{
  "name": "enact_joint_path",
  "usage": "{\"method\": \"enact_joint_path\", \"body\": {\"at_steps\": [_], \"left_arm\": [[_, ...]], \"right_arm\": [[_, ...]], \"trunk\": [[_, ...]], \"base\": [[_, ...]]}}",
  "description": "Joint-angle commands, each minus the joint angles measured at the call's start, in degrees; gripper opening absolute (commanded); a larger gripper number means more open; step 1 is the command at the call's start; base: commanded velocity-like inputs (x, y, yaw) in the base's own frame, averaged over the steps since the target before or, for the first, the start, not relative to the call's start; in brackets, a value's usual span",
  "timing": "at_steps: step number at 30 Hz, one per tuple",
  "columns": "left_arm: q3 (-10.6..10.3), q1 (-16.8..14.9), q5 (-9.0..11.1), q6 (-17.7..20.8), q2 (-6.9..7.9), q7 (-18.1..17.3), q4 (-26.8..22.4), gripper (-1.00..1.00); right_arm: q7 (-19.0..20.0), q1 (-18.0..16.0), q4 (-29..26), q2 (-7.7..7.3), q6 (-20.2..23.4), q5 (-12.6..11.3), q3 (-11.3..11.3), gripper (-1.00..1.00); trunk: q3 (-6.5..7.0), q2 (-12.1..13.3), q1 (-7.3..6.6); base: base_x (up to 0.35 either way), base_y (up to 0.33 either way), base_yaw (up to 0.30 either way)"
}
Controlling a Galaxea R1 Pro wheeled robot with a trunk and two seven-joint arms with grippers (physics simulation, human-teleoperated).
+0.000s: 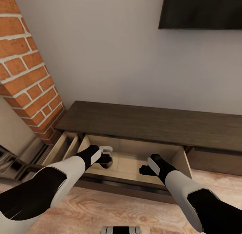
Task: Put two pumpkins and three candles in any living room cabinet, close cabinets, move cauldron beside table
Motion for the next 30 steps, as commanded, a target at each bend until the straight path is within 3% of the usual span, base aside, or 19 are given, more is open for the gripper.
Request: {"method": "enact_joint_path", "body": {"at_steps": [1,5,30], "left_arm": [[-0.3,0.0,0.6,0.3,0.0,0.4,-0.1,-1.0],[-0.3,0.0,0.6,0.3,0.0,0.4,-0.1,-1.0],[-0.2,0.0,0.6,0.3,0.0,0.4,-0.1,-1.0]], "right_arm": [[-0.4,0.0,-0.1,-0.03,0.2,-0.6,0.4,1.0],[-0.4,0.0,-0.1,-0.04,0.2,-0.6,0.5,1.0],[-0.4,0.0,-0.1,-0.01,0.2,-0.6,0.5,1.0]], "trunk": [[-0.23,-0.4,0.21],[-1.07,-2.0,1.09],[-1.32,-2.0,1.09]], "base": [[0.0,0.0,0.0],[0.0,0.0,-0.091],[0.046,0.0,-0.033]]}}
